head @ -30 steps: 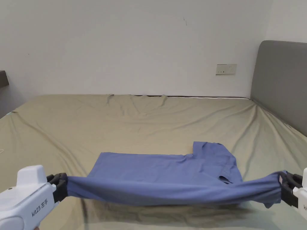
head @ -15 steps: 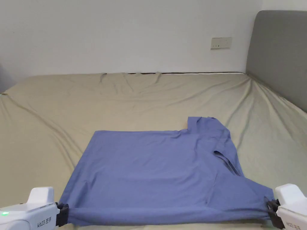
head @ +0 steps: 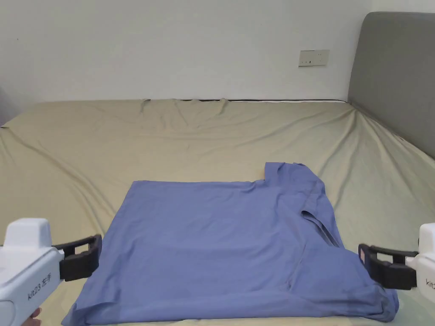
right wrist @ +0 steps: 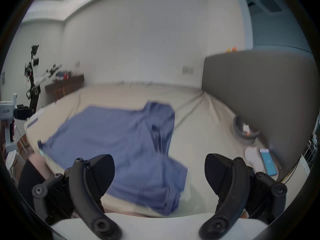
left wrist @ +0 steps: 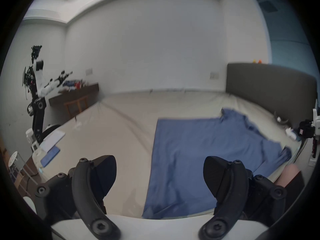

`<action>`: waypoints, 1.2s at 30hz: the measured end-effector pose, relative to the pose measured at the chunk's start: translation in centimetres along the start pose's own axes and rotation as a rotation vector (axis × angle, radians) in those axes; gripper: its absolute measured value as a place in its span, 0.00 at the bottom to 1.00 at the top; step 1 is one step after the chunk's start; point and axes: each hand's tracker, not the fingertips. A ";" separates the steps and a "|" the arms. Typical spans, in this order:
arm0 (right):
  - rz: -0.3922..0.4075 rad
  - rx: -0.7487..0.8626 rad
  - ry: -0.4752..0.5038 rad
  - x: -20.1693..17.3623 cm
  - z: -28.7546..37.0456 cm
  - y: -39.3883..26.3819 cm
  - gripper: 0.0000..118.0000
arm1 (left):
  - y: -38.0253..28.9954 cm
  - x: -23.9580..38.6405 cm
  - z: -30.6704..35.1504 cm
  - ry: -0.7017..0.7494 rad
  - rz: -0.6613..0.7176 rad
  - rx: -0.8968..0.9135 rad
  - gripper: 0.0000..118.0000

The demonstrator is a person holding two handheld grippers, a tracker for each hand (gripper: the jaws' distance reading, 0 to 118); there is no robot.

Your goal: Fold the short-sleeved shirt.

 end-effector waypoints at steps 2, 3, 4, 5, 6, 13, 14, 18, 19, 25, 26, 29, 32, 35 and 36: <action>-0.086 0.092 -0.019 -1.4 2.2 1.5 0.86 | 1.5 0.8 2.9 -0.032 0.010 0.108 0.64; -0.116 0.114 0.017 -1.9 3.0 1.9 0.67 | 1.8 1.3 4.0 -0.026 0.004 0.145 0.41; -0.117 0.168 0.050 -2.7 3.9 2.0 0.37 | 1.7 2.1 5.4 0.002 -0.007 0.190 0.24; -0.091 0.182 0.022 -3.7 4.3 2.1 0.06 | 1.4 2.7 6.3 0.037 -0.008 0.225 0.10; -0.059 0.186 -0.021 -4.6 4.7 2.0 0.01 | 1.1 3.0 6.9 0.047 0.001 0.246 0.00; 0.033 0.164 0.048 -7.3 3.9 0.4 0.00 | -1.4 3.7 5.8 -0.050 -0.025 0.165 0.00; 0.050 0.201 0.032 -7.4 3.9 0.5 0.00 | -1.5 3.4 5.4 -0.071 0.003 0.125 0.00; 0.073 0.186 0.032 -7.5 3.5 0.2 0.00 | -1.9 2.7 4.3 -0.063 0.027 0.073 0.00; 0.084 0.189 0.029 -7.5 3.4 0.2 0.00 | -2.1 2.4 4.0 -0.061 0.015 0.053 0.00; 0.061 0.137 0.052 -7.1 2.6 -0.2 0.00 | -4.3 0.1 0.2 -0.103 0.002 -0.181 0.00; 0.066 0.131 0.056 -7.2 2.5 -0.2 0.00 | -4.7 -0.5 -0.6 -0.097 0.014 -0.231 0.00; 0.073 0.119 0.070 -7.3 2.4 -0.4 0.00 | -6.7 -2.1 -3.3 -0.120 0.059 -0.392 0.07; 0.073 0.105 0.085 -7.4 2.2 -0.4 0.00 | -8.3 -2.5 -5.0 -0.078 -0.021 -0.489 0.85; 0.070 0.088 0.102 -7.8 2.2 -0.4 0.00 | -8.7 -2.9 -6.3 -0.060 -0.016 -0.460 0.83; 0.068 0.082 0.106 -7.9 2.1 -0.4 0.00 | -8.6 -3.0 -6.7 -0.051 0.004 -0.480 0.78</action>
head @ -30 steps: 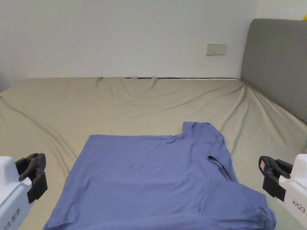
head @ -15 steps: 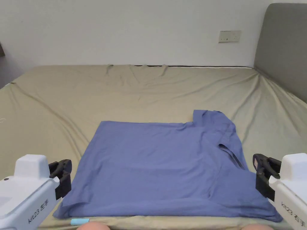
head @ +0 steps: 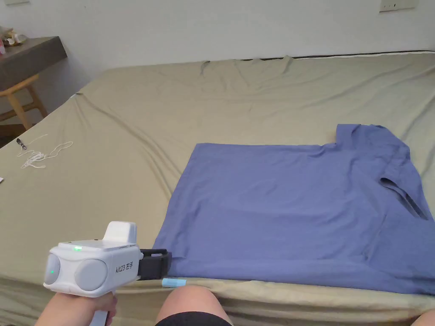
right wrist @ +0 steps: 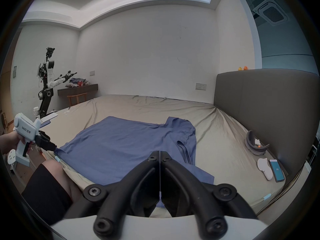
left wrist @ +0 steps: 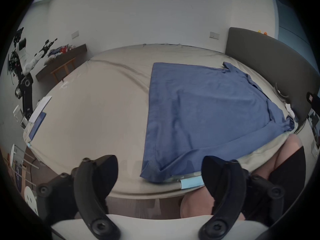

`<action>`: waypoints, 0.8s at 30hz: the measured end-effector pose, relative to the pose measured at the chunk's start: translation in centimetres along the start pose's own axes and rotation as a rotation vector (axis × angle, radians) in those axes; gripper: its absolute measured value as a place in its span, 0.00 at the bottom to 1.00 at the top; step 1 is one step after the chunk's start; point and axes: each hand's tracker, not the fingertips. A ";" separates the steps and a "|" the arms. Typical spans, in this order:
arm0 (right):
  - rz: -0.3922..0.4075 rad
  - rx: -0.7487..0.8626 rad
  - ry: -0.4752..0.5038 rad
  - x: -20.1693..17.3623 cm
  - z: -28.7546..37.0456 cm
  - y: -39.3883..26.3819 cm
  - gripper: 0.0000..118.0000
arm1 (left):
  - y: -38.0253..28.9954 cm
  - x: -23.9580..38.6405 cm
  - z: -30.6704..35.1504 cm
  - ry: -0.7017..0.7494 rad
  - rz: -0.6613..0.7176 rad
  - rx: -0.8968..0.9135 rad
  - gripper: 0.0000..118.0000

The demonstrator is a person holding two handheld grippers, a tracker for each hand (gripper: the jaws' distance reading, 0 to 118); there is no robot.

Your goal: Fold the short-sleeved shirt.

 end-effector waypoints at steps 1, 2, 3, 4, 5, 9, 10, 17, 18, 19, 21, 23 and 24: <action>-0.004 -0.007 0.004 0.0 -0.1 0.0 0.00 | 0.2 -0.1 -0.4 -0.015 0.022 -0.013 0.74; -0.007 -0.016 0.010 0.0 -0.2 -0.1 0.00 | 0.2 -0.1 -1.1 -0.028 0.040 -0.018 0.70; -0.020 -0.033 0.020 -0.1 -0.4 -0.2 0.00 | 0.0 0.0 -1.8 -0.041 0.045 -0.038 0.62; -0.045 -0.072 0.015 -0.1 -0.5 -0.4 0.00 | -0.3 0.3 -2.5 -0.050 0.032 -0.075 0.51; -0.028 -0.045 0.019 0.0 -0.5 -0.2 0.00 | -0.6 0.6 -3.2 -0.049 0.013 -0.107 0.37; -0.024 -0.052 0.026 0.0 -0.5 -0.2 0.00 | -0.8 1.3 -3.4 -0.075 -0.002 -0.080 0.03; -0.024 -0.052 0.027 0.0 -0.4 -0.2 0.00 | -0.5 1.3 -3.2 -0.071 0.038 -0.064 0.03; 0.021 -0.034 0.000 1.5 0.2 0.3 0.00 | 0.5 1.4 0.3 -0.075 0.050 0.077 0.03; 0.073 -0.016 0.006 2.2 -0.1 0.7 0.00 | 0.6 1.3 0.7 -0.083 0.060 0.091 0.03; 0.052 -0.126 0.038 3.1 -0.8 0.3 0.01 | 0.6 1.3 1.0 -0.081 0.055 0.098 0.03; -0.075 -0.284 0.012 6.2 -2.5 -1.4 0.08 | 0.7 1.4 1.3 -0.073 0.057 0.119 0.03; -0.132 -0.276 -0.102 8.9 -4.1 -2.2 0.43 | 0.9 1.6 1.4 -0.078 0.051 0.115 0.03; -0.147 -0.325 -0.128 9.8 -4.9 -2.7 0.70 | 0.9 2.2 1.7 -0.077 0.055 0.115 0.03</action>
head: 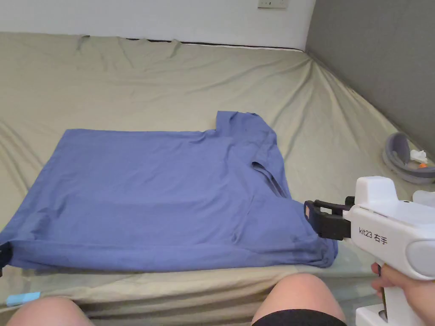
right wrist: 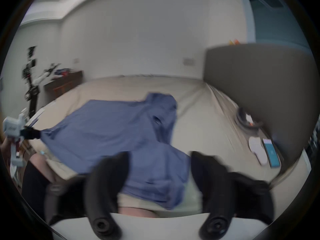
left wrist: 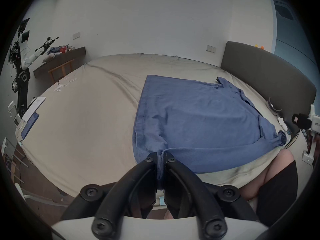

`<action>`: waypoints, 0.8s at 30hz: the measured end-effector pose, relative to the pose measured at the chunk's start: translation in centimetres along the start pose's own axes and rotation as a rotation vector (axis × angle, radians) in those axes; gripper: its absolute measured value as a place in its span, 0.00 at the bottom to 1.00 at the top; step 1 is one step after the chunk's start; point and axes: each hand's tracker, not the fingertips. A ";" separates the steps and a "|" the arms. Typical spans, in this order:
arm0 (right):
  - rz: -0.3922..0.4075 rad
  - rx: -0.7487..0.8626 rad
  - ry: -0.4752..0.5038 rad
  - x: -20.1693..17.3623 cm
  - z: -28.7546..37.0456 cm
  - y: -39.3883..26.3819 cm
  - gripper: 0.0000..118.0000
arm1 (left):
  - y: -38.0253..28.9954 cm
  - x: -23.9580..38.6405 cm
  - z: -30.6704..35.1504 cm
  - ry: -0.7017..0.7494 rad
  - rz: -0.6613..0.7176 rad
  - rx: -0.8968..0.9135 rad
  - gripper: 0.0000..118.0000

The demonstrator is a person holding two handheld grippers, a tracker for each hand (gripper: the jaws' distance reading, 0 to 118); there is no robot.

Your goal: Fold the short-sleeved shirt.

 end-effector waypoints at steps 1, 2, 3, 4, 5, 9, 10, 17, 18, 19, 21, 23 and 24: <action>-0.022 -0.064 -0.002 0.9 -1.0 -0.5 0.76 | 0.0 0.2 0.1 -0.001 0.008 -0.003 0.03; -0.039 -0.119 0.023 1.5 -2.1 -1.0 0.73 | 0.0 0.3 0.1 -0.004 0.009 -0.008 0.03; -0.053 -0.168 0.040 1.8 -3.0 -1.4 0.71 | -0.1 0.4 0.2 -0.006 0.004 -0.008 0.03; -0.069 -0.236 0.041 2.0 -4.1 -1.8 0.71 | 0.0 0.7 0.3 -0.001 -0.002 -0.004 0.03; -0.058 -0.254 0.025 1.8 -4.5 -2.2 0.71 | 0.1 0.8 0.4 0.002 -0.001 -0.005 0.03; -0.037 -0.343 0.021 1.9 -6.3 -3.6 0.27 | 0.1 0.7 0.4 0.000 0.014 -0.013 0.03; -0.041 -0.329 0.035 1.9 -6.1 -3.8 0.07 | -0.1 0.9 0.6 0.000 0.009 -0.015 0.03; 0.025 -0.191 0.032 0.6 -2.6 -2.3 0.05 | 1.0 0.9 1.8 0.009 0.023 -0.038 0.03; 0.046 -0.170 0.037 0.3 -2.1 -1.9 0.05 | 1.3 1.0 2.3 0.007 0.017 -0.033 0.03; 0.076 -0.155 0.037 0.0 -1.7 -1.4 0.05 | 1.8 1.1 2.7 0.004 0.014 -0.031 0.03; 0.104 -0.146 0.043 -0.4 -1.5 -0.1 0.05 | 3.3 0.7 2.9 -0.025 0.039 -0.035 0.03; 0.139 -0.130 0.067 -0.5 -1.7 1.9 0.05 | 5.4 0.6 2.8 -0.036 0.008 -0.037 0.03; 0.140 -0.126 0.067 -0.5 -1.9 2.9 0.05 | 6.5 0.3 2.4 -0.031 0.000 -0.031 0.03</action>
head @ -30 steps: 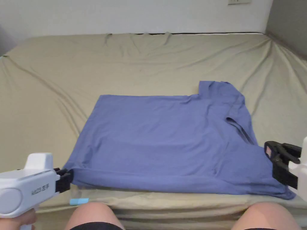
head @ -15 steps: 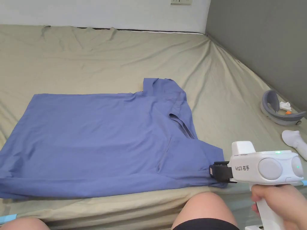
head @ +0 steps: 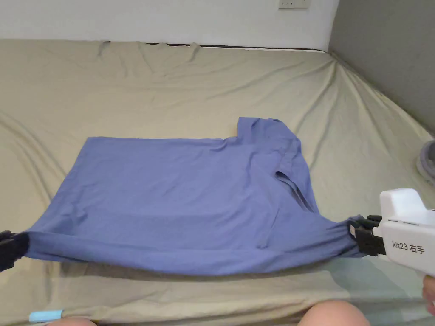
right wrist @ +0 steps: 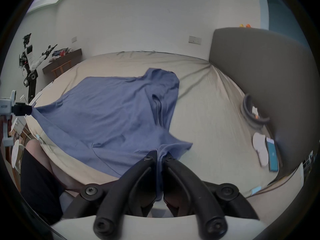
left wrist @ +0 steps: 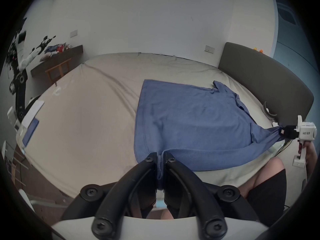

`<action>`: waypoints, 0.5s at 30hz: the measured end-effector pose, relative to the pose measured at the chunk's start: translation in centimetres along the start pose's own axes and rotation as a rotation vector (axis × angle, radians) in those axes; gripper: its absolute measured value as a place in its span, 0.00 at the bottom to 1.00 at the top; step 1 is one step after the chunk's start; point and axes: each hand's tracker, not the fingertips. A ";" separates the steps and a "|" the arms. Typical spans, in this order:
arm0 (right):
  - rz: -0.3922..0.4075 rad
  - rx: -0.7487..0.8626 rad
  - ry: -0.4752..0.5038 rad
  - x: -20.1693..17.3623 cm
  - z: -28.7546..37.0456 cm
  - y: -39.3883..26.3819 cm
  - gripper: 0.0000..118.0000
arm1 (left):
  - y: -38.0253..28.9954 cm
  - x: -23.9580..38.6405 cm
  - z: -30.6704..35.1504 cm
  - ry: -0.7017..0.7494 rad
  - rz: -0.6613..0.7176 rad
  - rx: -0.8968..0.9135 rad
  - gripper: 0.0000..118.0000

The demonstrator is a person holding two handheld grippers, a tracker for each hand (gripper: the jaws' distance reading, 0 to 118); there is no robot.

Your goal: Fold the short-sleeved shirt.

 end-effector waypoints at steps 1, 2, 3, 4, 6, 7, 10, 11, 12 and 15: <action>0.000 0.006 -0.001 0.5 -0.4 1.4 0.05 | 1.2 -0.3 -0.3 0.004 -0.001 0.007 0.03; 0.004 0.011 -0.002 0.8 -0.9 2.7 0.05 | 2.7 -0.6 -0.9 0.008 0.002 0.012 0.03; 0.014 0.012 -0.008 1.0 -1.4 3.8 0.05 | 3.9 -0.9 -1.4 0.012 0.010 0.013 0.03; 0.026 0.015 -0.019 1.2 -2.1 5.1 0.05 | 5.2 -1.3 -2.3 0.015 0.024 0.011 0.03; 0.029 0.015 -0.026 1.6 -3.6 7.4 0.05 | 7.4 -1.8 -4.2 0.015 0.039 0.011 0.03; 0.028 0.010 -0.029 1.9 -4.7 8.6 0.05 | 8.6 -1.8 -5.5 0.018 0.046 0.005 0.03; 0.050 -0.023 -0.052 2.3 -8.3 11.1 0.05 | 10.9 -2.1 -9.9 0.027 0.051 -0.029 0.03; 0.058 -0.040 -0.059 2.3 -9.6 11.6 0.05 | 11.5 -2.1 -11.5 0.034 0.051 -0.046 0.03; 0.061 -0.062 -0.061 2.4 -11.0 12.1 0.05 | 11.9 -2.2 -13.0 0.039 0.053 -0.070 0.03; 0.067 -0.123 -0.076 2.9 -14.9 12.4 0.05 | 12.7 -2.4 -17.1 0.050 0.058 -0.108 0.03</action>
